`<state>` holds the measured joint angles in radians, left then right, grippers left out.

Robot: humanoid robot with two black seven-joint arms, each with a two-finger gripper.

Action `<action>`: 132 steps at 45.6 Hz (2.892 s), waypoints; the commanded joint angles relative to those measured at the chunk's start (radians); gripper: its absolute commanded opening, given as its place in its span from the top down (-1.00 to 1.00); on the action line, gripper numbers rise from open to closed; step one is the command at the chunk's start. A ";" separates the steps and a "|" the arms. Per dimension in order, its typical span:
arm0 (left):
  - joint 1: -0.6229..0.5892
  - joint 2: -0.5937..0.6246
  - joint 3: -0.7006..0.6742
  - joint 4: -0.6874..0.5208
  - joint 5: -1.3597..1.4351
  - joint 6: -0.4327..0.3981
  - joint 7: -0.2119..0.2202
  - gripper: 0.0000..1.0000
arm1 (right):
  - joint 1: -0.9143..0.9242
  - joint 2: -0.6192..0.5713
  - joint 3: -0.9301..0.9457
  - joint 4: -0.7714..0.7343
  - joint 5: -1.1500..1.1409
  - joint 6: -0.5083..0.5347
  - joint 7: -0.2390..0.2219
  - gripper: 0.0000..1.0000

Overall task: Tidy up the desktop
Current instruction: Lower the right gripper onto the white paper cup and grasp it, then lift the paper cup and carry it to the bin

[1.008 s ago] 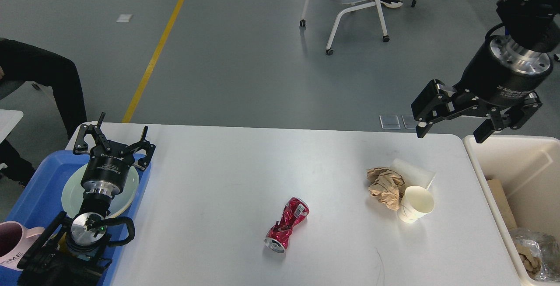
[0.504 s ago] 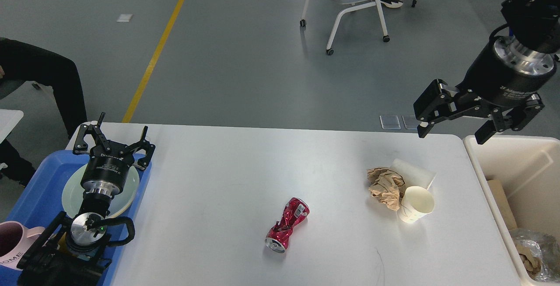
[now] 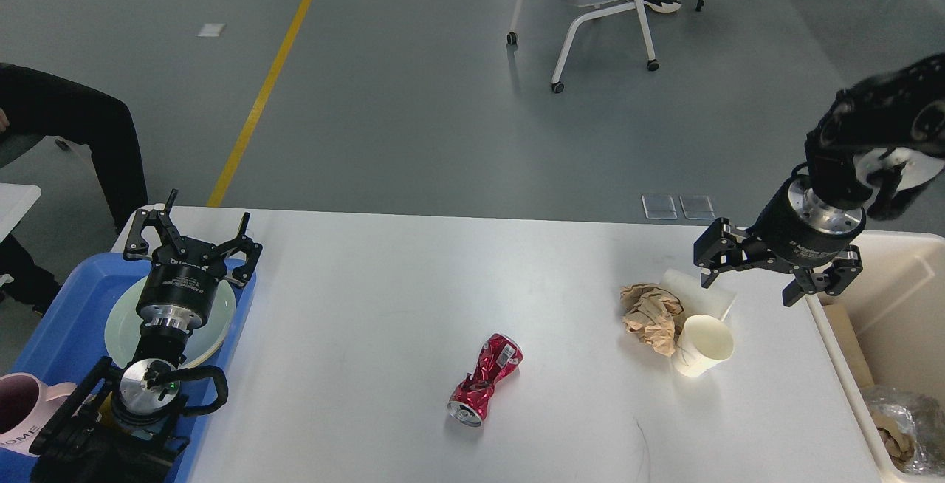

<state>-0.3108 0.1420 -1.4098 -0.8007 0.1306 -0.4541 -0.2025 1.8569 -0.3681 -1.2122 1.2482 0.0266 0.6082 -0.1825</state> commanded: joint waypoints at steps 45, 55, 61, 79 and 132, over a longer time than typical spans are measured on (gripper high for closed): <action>0.001 -0.001 0.000 0.000 0.000 0.000 0.000 -0.93 | -0.522 0.026 0.175 -0.366 0.091 -0.185 0.000 -0.77; -0.001 0.001 0.000 0.000 0.000 0.000 0.000 -0.93 | -0.548 0.031 0.200 -0.377 0.101 -0.185 0.000 -0.08; -0.001 0.001 0.000 0.000 0.000 0.000 0.000 -0.93 | -0.555 0.034 0.215 -0.377 0.121 -0.186 0.000 0.31; 0.001 0.001 0.000 0.000 0.000 0.000 0.000 -0.93 | -0.568 0.032 0.241 -0.374 0.127 -0.212 -0.002 1.00; 0.001 0.001 0.000 0.000 0.000 0.000 0.000 -0.93 | 0.432 -0.055 -0.225 0.261 0.133 0.214 -0.018 1.00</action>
<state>-0.3114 0.1422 -1.4097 -0.8007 0.1304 -0.4541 -0.2025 2.1638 -0.4342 -1.3857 1.4395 0.1579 0.7570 -0.2005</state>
